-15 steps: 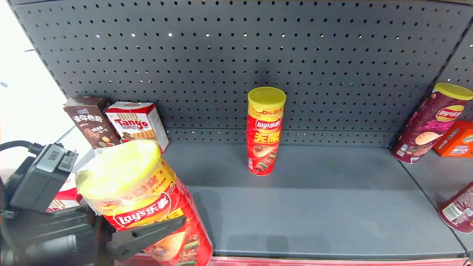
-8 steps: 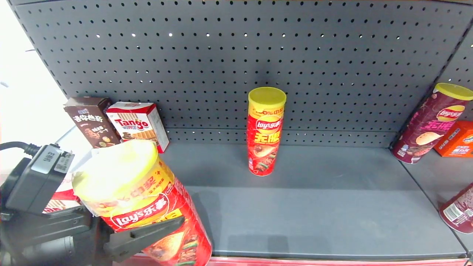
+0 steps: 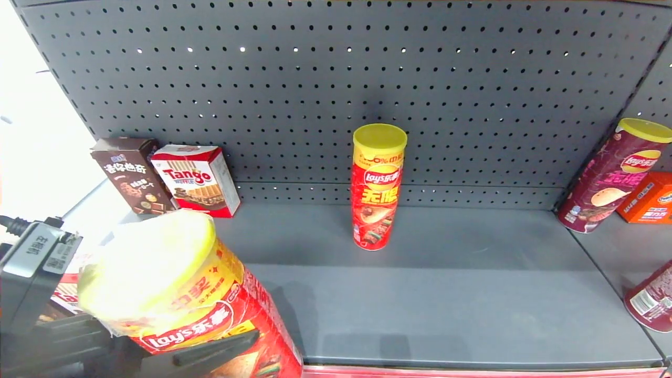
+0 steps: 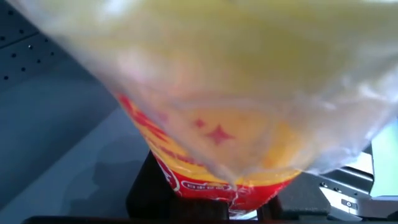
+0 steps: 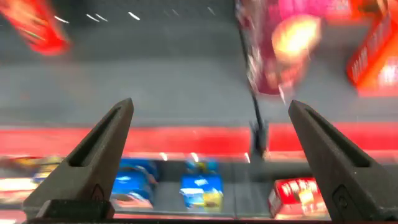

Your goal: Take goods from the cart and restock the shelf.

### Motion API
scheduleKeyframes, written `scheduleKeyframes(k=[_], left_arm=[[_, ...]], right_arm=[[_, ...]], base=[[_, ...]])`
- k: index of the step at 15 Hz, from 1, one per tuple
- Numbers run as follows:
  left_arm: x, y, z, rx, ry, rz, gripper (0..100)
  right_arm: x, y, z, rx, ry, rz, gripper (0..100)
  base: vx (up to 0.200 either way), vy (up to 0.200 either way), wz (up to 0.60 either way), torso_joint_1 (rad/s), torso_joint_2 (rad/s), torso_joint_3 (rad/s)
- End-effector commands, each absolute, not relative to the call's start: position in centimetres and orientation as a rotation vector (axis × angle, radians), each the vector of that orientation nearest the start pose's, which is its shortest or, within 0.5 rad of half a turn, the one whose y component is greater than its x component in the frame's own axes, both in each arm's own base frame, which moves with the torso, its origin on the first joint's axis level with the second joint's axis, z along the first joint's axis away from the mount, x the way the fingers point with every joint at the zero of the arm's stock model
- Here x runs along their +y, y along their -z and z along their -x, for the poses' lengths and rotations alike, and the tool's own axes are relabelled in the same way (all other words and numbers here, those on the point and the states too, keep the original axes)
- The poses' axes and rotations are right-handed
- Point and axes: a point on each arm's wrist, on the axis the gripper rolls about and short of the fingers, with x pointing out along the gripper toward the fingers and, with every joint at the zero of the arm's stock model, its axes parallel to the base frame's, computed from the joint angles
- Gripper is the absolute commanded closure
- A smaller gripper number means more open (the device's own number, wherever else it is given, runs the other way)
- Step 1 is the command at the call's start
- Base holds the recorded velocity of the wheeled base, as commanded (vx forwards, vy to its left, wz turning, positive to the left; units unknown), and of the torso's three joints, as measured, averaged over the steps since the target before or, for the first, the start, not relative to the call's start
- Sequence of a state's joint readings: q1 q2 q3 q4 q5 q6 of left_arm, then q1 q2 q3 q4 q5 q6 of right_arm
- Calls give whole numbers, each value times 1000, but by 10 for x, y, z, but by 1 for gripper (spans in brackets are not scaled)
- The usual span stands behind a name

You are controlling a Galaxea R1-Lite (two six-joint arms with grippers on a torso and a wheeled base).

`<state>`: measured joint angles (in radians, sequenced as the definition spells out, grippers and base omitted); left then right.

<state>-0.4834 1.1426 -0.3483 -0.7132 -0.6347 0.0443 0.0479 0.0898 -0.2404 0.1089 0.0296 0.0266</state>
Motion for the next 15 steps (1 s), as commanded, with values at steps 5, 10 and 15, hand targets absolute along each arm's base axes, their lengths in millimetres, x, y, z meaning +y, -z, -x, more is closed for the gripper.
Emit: scheduleKeyframes(k=[5,10,15], left_arm=[[-81,-196,-126,53,973,-34,100],[-79,-192,-122,63,975,-32,100],[-77,-187,-121,81,972,-32,100]], right_arm=[[4,-175,26,62,-460,128,0],[12,-209,-27,73,-505,153,0],[32,-218,-72,110,-664,161,0]], base=[[0,0,0,0,0,0],[0,0,0,0,0,0],[0,0,0,0,0,0]])
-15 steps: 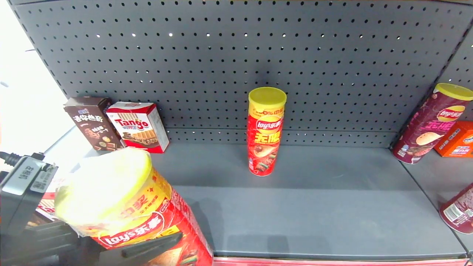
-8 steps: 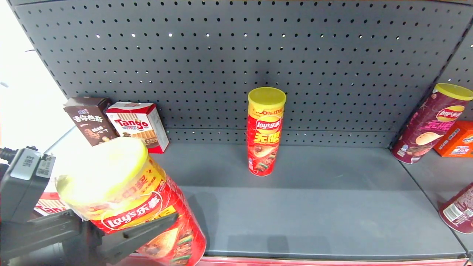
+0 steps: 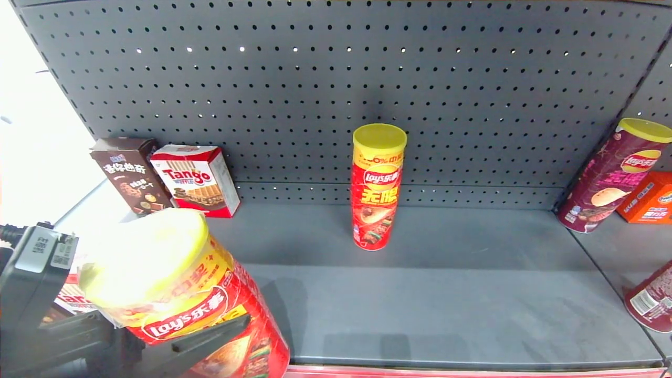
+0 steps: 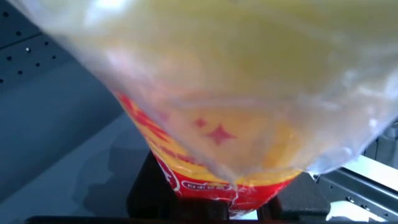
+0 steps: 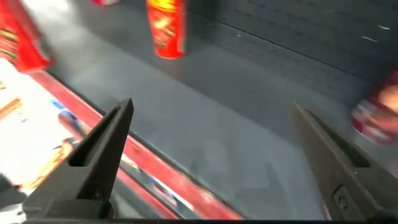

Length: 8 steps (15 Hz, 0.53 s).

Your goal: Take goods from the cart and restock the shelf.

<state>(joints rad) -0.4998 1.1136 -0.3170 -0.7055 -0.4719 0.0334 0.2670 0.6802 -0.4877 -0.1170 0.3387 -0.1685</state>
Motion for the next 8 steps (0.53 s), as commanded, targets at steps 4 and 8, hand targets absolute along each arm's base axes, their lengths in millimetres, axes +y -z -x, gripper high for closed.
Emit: scheduleKeyframes(k=[4,8], left_arm=[[-76,-187,-119,84,967,-21,100],[-76,-187,-119,82,965,-21,100]], right_arm=[[49,-218,-100,130,-736,166,0],[64,-224,-118,151,-761,177,0]], base=[[0,0,0,0,0,0],[0,0,0,0,0,0]])
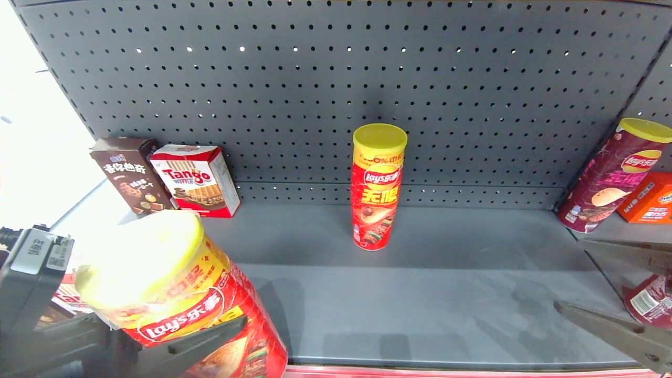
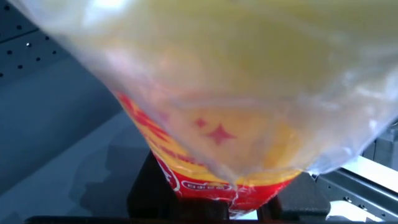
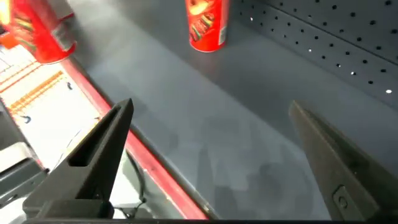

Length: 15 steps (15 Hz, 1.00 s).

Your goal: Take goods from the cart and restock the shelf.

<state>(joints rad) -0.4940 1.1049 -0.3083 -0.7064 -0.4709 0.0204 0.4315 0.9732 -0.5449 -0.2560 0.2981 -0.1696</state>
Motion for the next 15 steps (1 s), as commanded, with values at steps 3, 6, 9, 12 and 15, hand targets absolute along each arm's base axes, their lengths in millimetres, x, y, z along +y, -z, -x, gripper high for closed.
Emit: scheduleKeyframes(k=[3,6,9,12,15], left_arm=[[-75,-187,-119,81,964,-19,100],[-76,-187,-119,81,964,-19,100],[-76,-190,-120,72,964,-19,100],[-76,-188,-120,78,962,-19,100],[-76,-189,-120,77,965,-18,100]], right_arm=[[78,-230,-133,164,-745,189,0],[90,-229,-150,201,-763,190,0],[103,-228,-177,188,-733,178,0],[112,-230,-197,155,-720,168,0],[117,-234,-228,94,-808,156,0]], base=[[0,0,0,0,0,0],[0,0,0,0,0,0],[0,0,0,0,0,0],[0,0,0,0,0,0],[0,0,0,0,0,0]])
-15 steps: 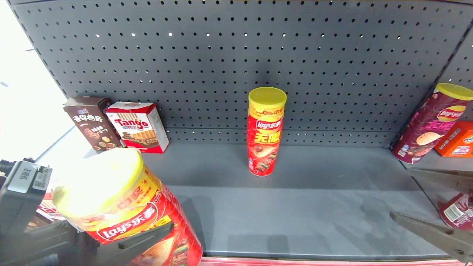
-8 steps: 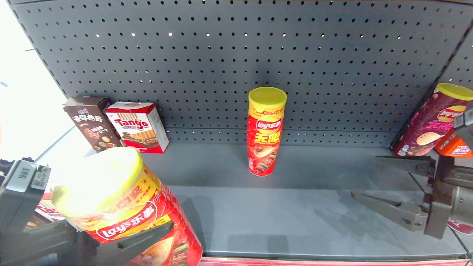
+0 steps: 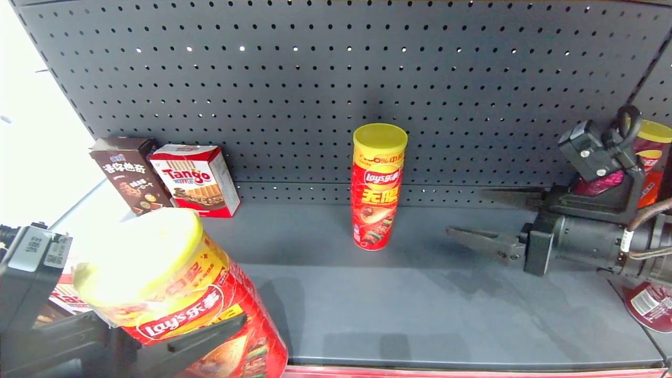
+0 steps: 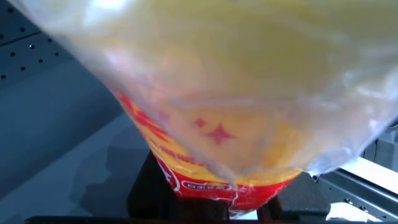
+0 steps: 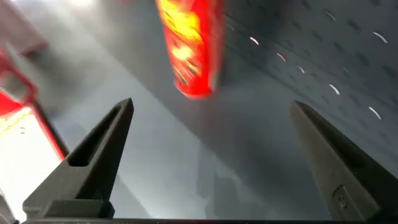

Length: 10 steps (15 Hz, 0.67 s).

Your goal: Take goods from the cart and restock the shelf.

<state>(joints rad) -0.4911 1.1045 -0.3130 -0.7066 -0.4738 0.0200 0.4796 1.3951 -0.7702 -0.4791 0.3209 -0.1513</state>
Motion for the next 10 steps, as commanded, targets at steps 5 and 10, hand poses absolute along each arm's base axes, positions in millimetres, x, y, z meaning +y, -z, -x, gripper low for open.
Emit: scheduleKeyframes(k=[5,10], left_arm=[[-76,-187,-120,99,964,12,100],[-76,-190,-120,91,964,15,100]], right_arm=[[129,-233,-263,-1,-1080,175,0],[137,-226,-296,-79,-1232,173,0]], base=[[0,0,0,0,0,0],[0,0,0,0,0,0]])
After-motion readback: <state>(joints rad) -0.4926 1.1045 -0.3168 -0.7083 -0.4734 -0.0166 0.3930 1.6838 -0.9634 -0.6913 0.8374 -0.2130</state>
